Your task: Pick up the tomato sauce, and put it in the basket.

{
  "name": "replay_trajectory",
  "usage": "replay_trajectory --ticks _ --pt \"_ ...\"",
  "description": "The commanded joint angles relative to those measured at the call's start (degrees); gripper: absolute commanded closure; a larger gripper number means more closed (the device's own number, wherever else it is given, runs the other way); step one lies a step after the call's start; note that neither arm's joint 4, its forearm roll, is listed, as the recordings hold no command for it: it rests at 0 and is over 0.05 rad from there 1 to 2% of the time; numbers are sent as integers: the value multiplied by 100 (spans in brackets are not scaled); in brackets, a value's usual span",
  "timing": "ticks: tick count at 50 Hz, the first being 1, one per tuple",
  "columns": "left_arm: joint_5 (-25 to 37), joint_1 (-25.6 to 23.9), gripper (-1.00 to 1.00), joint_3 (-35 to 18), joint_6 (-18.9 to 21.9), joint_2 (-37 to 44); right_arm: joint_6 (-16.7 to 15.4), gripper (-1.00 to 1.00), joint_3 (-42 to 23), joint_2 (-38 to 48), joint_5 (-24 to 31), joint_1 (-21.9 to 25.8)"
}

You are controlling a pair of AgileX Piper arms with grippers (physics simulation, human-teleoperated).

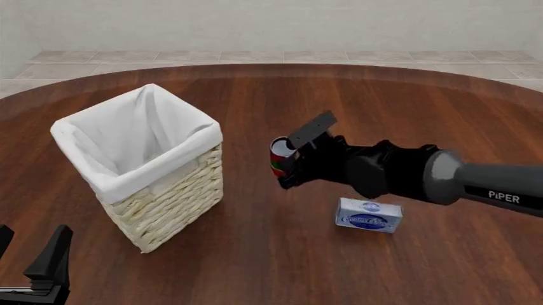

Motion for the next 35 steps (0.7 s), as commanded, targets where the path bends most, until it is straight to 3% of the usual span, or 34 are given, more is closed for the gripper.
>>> replay_trajectory --ticks 1,35 --pt "0 0 -100 0 0 0 -110 100 -154 -501 378 15" --pt "0 0 -100 0 0 0 -854 100 -2229 -289 1805 337"
